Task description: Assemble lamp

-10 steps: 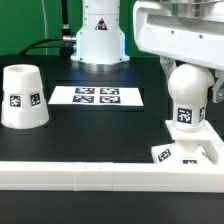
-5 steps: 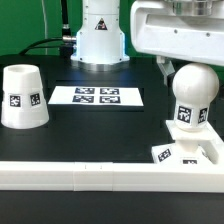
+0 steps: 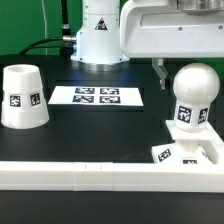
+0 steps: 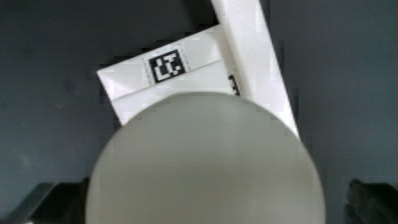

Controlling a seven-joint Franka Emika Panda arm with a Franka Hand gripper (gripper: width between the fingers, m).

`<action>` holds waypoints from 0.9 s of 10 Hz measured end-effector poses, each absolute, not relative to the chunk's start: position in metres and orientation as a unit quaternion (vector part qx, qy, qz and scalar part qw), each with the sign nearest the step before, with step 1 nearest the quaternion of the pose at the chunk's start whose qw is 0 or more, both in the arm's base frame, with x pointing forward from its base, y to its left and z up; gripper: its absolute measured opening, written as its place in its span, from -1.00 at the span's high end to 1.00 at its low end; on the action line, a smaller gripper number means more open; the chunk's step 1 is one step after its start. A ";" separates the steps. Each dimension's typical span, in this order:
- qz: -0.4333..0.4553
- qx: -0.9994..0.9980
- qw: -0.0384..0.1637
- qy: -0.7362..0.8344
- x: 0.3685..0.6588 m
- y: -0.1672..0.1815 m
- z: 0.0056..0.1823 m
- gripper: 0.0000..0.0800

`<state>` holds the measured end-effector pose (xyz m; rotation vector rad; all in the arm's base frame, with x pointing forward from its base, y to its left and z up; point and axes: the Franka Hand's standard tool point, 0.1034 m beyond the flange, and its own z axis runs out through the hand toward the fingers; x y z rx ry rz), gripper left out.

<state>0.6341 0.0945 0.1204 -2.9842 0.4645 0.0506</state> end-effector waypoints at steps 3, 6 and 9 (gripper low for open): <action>0.010 -0.997 0.059 0.051 0.634 0.094 0.121 -0.75; 0.000 -0.992 0.025 -0.127 0.634 0.094 0.121 -0.75; -0.002 -0.967 0.020 -0.252 0.633 0.095 0.119 -0.75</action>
Offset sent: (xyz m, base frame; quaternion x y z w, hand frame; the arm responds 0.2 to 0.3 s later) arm -0.0055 -0.0051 0.0030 -0.0755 0.0289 -0.2493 0.9650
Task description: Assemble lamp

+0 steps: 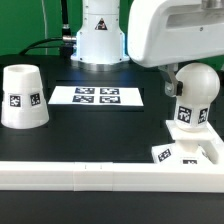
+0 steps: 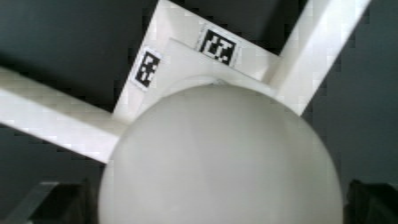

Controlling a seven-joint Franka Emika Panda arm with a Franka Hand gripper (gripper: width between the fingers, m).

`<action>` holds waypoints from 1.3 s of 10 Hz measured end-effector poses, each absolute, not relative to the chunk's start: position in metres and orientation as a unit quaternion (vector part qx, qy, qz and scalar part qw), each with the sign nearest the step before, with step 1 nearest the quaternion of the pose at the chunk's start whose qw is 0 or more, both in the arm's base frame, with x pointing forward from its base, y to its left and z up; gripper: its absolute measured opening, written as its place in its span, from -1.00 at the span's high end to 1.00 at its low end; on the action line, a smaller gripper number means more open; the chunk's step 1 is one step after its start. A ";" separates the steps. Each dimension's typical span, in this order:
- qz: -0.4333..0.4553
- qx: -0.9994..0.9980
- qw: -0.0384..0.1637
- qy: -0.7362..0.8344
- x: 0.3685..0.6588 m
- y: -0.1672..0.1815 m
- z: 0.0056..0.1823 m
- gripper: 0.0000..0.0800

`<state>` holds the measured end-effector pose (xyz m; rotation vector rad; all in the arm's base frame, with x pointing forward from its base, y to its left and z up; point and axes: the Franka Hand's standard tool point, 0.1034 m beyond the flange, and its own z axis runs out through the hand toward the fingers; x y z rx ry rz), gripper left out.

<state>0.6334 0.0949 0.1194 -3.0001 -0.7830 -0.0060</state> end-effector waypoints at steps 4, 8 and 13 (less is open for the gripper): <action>-0.004 -0.928 0.018 -0.372 0.634 0.091 0.119 -0.75; -0.004 -0.857 -0.004 -0.516 0.633 0.090 0.115 -0.75; 0.004 -0.732 -0.033 -0.680 0.634 0.092 0.114 -0.75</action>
Offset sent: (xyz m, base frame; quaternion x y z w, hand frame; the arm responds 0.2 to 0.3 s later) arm 0.0000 0.0000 0.0000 0.0000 0.0000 -0.1938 0.9810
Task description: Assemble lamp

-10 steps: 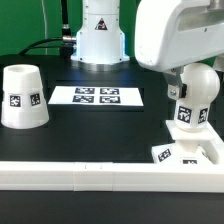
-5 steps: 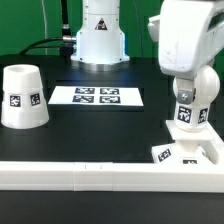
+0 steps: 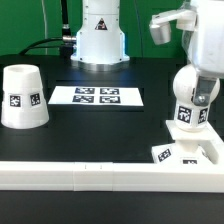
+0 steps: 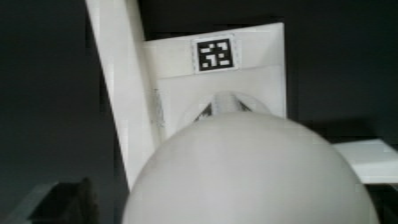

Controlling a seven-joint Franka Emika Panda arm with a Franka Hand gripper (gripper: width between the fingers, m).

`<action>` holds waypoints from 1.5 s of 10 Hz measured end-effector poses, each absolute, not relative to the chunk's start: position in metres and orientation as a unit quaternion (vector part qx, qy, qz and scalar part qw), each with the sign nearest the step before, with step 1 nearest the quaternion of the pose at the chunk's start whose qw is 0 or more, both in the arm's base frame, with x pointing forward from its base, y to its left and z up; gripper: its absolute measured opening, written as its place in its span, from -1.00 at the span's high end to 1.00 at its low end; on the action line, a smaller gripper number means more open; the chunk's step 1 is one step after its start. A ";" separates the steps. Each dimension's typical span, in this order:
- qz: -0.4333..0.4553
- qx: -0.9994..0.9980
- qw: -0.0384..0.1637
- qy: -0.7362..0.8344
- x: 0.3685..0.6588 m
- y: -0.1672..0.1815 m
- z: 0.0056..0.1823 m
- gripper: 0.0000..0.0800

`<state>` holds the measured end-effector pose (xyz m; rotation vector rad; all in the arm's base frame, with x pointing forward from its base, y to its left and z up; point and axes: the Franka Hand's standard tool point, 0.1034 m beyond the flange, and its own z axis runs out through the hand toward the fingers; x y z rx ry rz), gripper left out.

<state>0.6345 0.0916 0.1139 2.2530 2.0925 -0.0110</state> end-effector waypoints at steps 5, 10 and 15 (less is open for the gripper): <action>-0.013 0.645 0.040 0.763 0.635 0.090 0.113 -0.75; -0.013 0.657 0.040 0.753 0.635 0.089 0.113 -0.44; -0.008 0.803 0.037 0.595 0.633 0.088 0.112 -0.44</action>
Offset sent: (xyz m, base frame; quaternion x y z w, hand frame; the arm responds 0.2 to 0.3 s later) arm 0.0019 0.0072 0.0017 -0.0014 0.0030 -0.1834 0.9830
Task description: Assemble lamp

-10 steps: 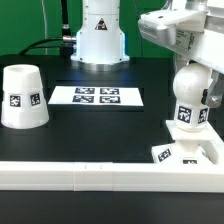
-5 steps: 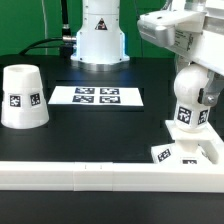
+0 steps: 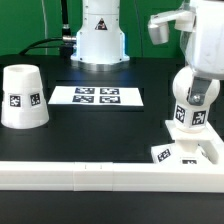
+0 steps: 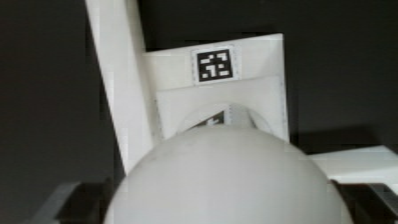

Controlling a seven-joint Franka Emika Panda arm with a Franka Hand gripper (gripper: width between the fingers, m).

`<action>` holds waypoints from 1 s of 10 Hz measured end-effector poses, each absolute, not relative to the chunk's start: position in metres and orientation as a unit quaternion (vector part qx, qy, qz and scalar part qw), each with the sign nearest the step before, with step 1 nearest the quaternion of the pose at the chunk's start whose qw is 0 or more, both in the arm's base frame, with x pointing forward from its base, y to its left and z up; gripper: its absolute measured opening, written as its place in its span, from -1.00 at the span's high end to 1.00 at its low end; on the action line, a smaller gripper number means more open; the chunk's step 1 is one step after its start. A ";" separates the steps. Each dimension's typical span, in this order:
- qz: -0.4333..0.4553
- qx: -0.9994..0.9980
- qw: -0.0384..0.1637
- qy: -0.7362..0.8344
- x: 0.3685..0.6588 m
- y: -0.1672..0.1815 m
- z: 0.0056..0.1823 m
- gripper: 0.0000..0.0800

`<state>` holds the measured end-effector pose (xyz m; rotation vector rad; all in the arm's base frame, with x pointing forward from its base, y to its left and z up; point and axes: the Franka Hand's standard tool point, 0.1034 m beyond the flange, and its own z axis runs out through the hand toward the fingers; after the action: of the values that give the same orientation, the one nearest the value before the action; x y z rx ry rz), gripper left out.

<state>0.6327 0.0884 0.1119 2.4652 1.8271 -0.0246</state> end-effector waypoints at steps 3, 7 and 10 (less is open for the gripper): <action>-0.004 0.900 0.037 0.435 0.631 0.093 0.112 -0.44; 0.002 0.961 0.037 0.275 0.631 0.093 0.112 -0.44; 0.004 0.978 0.036 0.204 0.631 0.093 0.112 -0.44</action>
Offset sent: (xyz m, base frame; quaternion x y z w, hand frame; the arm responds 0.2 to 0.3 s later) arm -0.0002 0.0065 -0.0037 0.0020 -0.0182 0.2937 0.9557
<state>0.6312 0.0929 0.1120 3.0057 0.6274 0.0138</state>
